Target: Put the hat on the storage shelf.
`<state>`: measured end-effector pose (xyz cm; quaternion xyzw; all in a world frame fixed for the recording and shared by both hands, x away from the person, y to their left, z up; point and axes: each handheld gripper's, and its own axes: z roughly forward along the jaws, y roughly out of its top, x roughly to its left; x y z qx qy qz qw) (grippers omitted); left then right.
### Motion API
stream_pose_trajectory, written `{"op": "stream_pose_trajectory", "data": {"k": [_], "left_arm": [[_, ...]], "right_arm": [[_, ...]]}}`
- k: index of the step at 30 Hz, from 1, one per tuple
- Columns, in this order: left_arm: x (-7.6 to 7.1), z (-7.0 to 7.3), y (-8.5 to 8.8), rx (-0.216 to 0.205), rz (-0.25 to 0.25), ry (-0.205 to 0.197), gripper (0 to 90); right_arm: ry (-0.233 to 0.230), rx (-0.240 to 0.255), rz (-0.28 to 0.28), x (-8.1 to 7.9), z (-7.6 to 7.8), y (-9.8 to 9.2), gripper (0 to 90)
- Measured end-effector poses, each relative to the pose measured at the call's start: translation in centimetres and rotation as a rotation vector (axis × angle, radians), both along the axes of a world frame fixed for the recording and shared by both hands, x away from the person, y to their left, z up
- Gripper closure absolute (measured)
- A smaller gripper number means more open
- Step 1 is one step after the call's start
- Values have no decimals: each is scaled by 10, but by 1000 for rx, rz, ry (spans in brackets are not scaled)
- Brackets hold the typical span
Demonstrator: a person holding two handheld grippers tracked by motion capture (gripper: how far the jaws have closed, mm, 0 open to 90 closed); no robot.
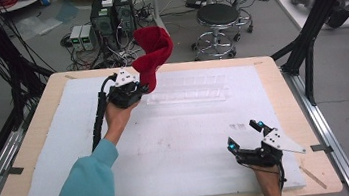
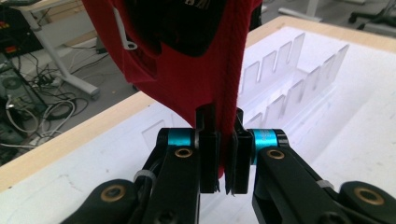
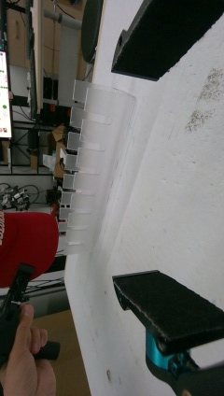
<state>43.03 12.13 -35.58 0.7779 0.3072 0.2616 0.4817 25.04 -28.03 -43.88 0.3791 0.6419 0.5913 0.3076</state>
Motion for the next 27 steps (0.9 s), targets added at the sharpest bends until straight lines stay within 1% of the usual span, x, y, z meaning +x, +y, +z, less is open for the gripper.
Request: {"op": "stream_pose_trajectory", "data": {"k": [3, 6, 7, 8, 9, 11, 14, 19, 21, 27], "left_arm": [[2, -3, -1, 15, 5, 15, 853], [3, -5, -1, 24, 8, 16, 854], [3, -5, -1, 25, 9, 18, 853], [4, -6, -1, 20, 5, 21, 854], [4, -6, -1, 23, 5, 23, 854], [5, -7, 0, 19, 4, 26, 854], [5, -7, 1, 13, 3, 31, 853], [5, -7, -1, -3, 15, 40, 854], [5, -8, -2, 1, 20, 43, 854], [3, -9, -8, 8, 43, 48, 854]], "right_arm": [[4, 4, -2, 1, -3, 0, 5], [-1, -4, 0, 2, -6, 1, 6], [6, -2, 0, 1, -6, 2, 6], [5, -4, 0, 2, -7, 2, 6], [1, -3, 0, 2, -7, 2, 6], [13, 3, -2, 2, -8, 2, 6], [14, 4, -5, 3, -9, 2, 6], [16, 1, -7, 5, -11, 3, 6], [22, 1, -9, 5, -12, 4, 6], [19, 3, -11, 6, -12, 4, 6]]}}
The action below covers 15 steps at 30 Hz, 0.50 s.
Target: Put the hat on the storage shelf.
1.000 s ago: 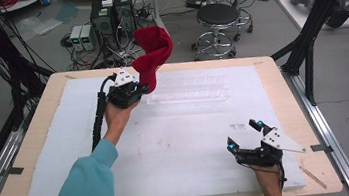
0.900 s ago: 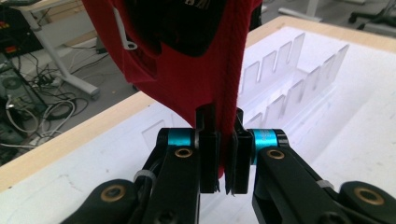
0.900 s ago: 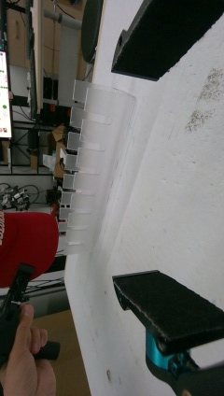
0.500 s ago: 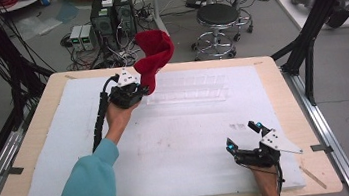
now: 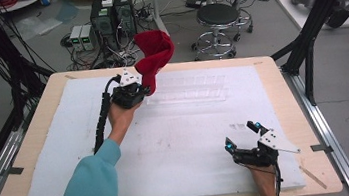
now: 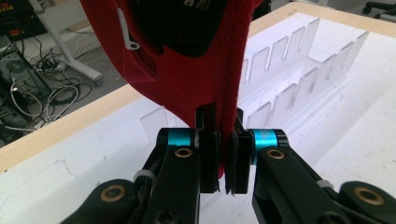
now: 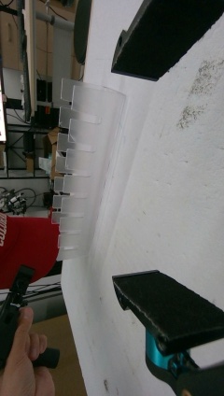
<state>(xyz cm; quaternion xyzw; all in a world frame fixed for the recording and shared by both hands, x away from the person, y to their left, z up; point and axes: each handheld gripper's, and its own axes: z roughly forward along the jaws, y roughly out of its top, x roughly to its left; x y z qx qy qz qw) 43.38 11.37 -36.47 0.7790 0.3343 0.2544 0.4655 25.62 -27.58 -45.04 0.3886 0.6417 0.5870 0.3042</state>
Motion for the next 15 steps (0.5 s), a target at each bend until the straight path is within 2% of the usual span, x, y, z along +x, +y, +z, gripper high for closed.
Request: {"op": "stream_pose_trajectory", "data": {"k": [4, 7, 10, 12, 15], "left_arm": [[0, -2, -3, 3, 6, 5, 853], [1, -7, -3, 7, 13, 23, 853], [2, -15, -2, -11, 26, 55, 853], [2, -19, -1, -17, 27, 52, 853], [1, -19, -2, -5, 20, 46, 853]], "right_arm": [[1, -2, -3, 0, 0, 0, 6], [2, 3, -3, 1, 0, 0, 6], [2, 6, -5, 1, 0, 0, 6], [4, 9, -8, 0, 0, 0, 6], [-7, 10, -13, 0, -1, 0, 6]]}}
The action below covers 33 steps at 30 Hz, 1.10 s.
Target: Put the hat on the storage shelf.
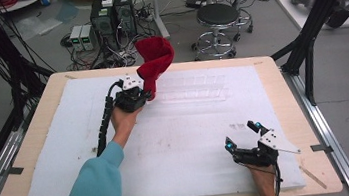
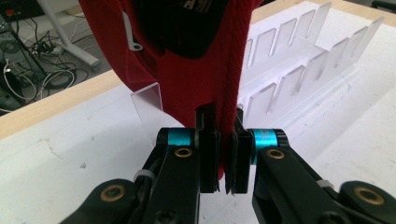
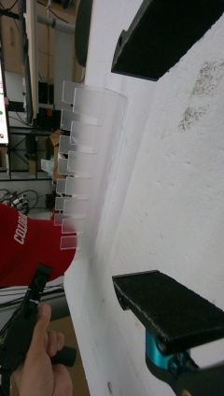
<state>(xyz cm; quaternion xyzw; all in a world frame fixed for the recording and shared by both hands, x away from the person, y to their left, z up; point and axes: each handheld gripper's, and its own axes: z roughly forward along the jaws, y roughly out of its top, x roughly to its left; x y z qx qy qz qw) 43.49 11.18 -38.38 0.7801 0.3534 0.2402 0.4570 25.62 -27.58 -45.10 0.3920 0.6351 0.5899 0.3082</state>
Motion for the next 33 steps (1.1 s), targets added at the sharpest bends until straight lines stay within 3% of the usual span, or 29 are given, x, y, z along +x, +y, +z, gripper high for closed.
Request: {"op": "stream_pose_trajectory", "data": {"k": [25, 30, 33], "left_arm": [[-4, -5, -1, -7, -35, 11, 780], [-4, -4, 1, 2, -9, 19, 656], [-5, -3, 5, -17, -16, 26, 571]], "right_arm": [[-28, -17, -28, -3, -1, 3, 6], [-30, -15, -25, -3, -1, 2, 6], [-31, -10, -26, -4, -1, 2, 6]]}}
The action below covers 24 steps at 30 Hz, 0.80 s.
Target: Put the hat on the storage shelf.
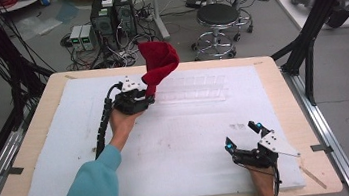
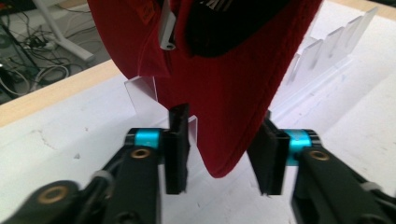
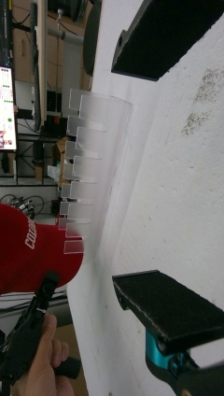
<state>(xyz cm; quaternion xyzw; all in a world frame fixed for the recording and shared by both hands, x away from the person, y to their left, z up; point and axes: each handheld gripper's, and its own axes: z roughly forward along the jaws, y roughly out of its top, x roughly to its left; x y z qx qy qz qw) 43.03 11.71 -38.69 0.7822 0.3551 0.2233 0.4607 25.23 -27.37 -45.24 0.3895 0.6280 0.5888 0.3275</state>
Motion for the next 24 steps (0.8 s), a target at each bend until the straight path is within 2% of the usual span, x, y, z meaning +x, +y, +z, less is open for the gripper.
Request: {"op": "stream_pose_trajectory", "data": {"k": [2, 5, 8, 11, 13, 15, 18, 20, 24], "left_arm": [[-2, 1, 4, -32, 11, -14, 469], [-4, 0, 13, -71, -4, 6, 282], [-10, -1, 30, -88, -45, 25, 182], [-22, -2, 48, -103, -76, 29, 174], [-34, -1, 61, -107, -80, -3, 175], [-45, 3, 74, -101, -118, 16, 176], [-73, 3, 99, -123, -131, -80, 173], [-87, 0, 113, -131, -141, -98, 175], [-115, -14, 143, -146, -139, -160, 171]], "right_arm": [[-6, 3, 1, 0, 0, -1, 6], [-9, 9, 1, -1, 0, -1, 6], [-6, 14, 5, -1, 0, -1, 6], [-10, 8, 8, 0, 0, -1, 6], [-8, 5, 6, -1, 0, -1, 6], [-12, 2, 7, -1, 0, -1, 6], [-9, 5, 5, -1, 0, 0, 6], [-11, 1, 4, -1, 0, 0, 6], [-12, -5, 2, -1, 0, 0, 6]]}}
